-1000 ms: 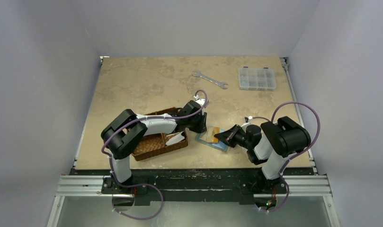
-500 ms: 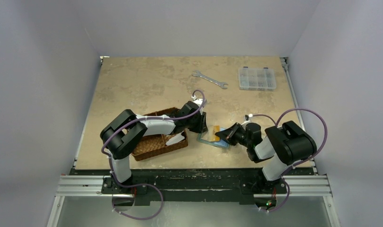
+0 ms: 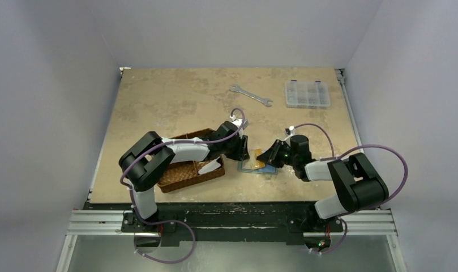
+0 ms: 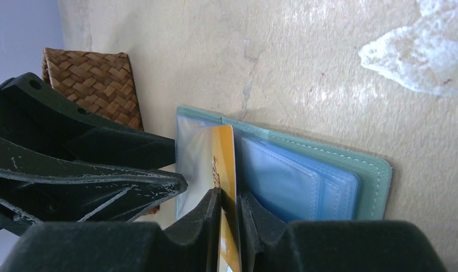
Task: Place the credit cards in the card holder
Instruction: Insert the credit card into the card holder.
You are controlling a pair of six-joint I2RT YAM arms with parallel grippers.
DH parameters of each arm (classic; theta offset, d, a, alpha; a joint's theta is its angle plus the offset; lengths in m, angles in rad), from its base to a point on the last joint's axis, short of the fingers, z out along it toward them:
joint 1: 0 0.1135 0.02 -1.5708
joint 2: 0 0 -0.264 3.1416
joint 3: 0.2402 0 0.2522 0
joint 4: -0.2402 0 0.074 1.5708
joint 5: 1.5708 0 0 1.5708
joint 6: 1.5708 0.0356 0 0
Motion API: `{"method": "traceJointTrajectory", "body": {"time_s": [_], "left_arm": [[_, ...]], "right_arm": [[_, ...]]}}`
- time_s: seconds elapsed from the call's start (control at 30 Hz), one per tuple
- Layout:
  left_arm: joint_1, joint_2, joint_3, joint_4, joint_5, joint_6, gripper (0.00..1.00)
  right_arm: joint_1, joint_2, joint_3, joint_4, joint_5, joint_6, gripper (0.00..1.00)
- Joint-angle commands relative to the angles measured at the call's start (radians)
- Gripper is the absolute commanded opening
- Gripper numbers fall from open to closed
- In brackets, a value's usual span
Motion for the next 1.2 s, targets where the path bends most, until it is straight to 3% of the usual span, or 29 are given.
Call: {"method": "traceJointTrajectory", "body": {"time_s": [0.0, 0.03, 0.13, 0.3, 0.57, 0.9, 1.17], "left_arm": [[-0.043, 0.001, -0.018, -0.145, 0.14, 0.018, 0.38], [-0.043, 0.0, -0.018, -0.144, 0.141, 0.018, 0.38], [-0.043, 0.003, -0.021, -0.144, 0.138, 0.02, 0.35], [-0.043, 0.01, -0.035, -0.146, 0.127, 0.022, 0.25], [-0.021, 0.018, -0.075, -0.125, 0.094, 0.012, 0.14], [-0.015, 0.02, -0.079, -0.088, 0.119, -0.005, 0.13], [-0.016, 0.028, -0.083, -0.045, 0.156, -0.037, 0.13]], "right_arm": [[0.008, -0.038, -0.016, -0.173, 0.04, -0.056, 0.21], [0.008, -0.049, -0.02, -0.173, 0.05, -0.054, 0.21], [-0.002, -0.06, -0.041, -0.132, 0.07, -0.025, 0.0], [-0.027, -0.06, -0.064, -0.054, 0.068, 0.025, 0.0], [-0.087, -0.103, -0.108, -0.087, 0.049, 0.002, 0.0], [-0.086, -0.052, -0.147, 0.104, 0.038, 0.106, 0.0], [-0.079, 0.023, -0.219, 0.351, 0.04, 0.203, 0.0]]}}
